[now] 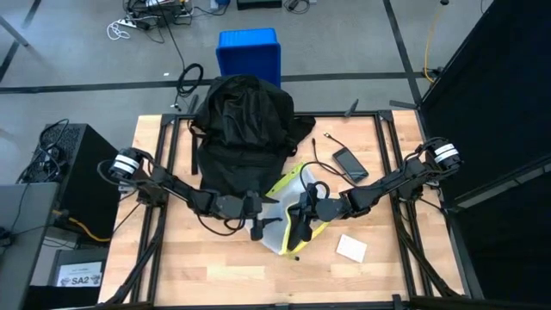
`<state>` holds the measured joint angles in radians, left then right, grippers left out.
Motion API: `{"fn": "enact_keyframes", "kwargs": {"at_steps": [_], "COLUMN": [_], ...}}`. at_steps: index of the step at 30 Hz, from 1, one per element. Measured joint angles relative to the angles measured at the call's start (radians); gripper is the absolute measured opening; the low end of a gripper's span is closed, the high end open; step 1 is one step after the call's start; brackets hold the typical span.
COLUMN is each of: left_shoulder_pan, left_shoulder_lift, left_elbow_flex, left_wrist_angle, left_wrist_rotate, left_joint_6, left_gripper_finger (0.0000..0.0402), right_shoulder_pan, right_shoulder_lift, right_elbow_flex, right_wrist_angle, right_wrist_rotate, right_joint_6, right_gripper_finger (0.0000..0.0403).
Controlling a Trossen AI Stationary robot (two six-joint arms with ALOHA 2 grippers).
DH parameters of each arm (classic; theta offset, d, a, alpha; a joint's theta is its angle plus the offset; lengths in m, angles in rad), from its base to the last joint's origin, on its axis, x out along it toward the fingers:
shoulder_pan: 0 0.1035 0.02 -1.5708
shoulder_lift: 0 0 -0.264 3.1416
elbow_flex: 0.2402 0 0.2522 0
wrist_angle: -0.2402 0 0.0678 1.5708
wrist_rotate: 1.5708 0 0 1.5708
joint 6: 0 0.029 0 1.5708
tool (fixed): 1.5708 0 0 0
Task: Unpack backpack
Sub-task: Remove the black ballpen from the yellow zipper pouch
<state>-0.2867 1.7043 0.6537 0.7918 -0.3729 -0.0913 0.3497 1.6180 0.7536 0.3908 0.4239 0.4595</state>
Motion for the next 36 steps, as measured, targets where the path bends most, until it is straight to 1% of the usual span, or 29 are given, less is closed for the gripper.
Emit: {"fn": "enact_keyframes", "kwargs": {"at_steps": [5,17,23,29,34,36], "left_shoulder_pan": [0.001,0.012,0.024,0.023,0.022,0.022], "left_shoulder_lift": [0.038,0.144,0.151,0.151,0.151,0.151], "left_elbow_flex": [0.003,0.120,0.132,0.132,0.132,0.132], "left_wrist_angle": [0.057,0.050,0.048,0.044,0.041,0.037], "left_wrist_rotate": [0.006,0.045,0.038,0.035,0.033,0.033], "left_joint_6": [0.026,0.065,0.065,0.110,0.116,0.117], "left_gripper_finger": [0.0244,0.0244,0.0236,0.0235,0.0233,0.0221], "right_shoulder_pan": [0.000,0.000,0.000,0.001,0.001,0.001], "right_shoulder_lift": [0.000,0.000,0.000,0.000,0.000,0.000], "right_elbow_flex": [0.000,0.000,0.000,0.000,0.000,0.000], "right_wrist_angle": [0.006,0.023,0.025,0.026,0.025,0.025], "right_wrist_rotate": [0.000,-0.035,-0.050,-0.059,-0.061,-0.061], "right_joint_6": [0.000,-0.005,-0.009,-0.009,-0.008,-0.008], "right_gripper_finger": [0.0003,0.0002,0.0004,0.0001,0.0005,0.0007]}}
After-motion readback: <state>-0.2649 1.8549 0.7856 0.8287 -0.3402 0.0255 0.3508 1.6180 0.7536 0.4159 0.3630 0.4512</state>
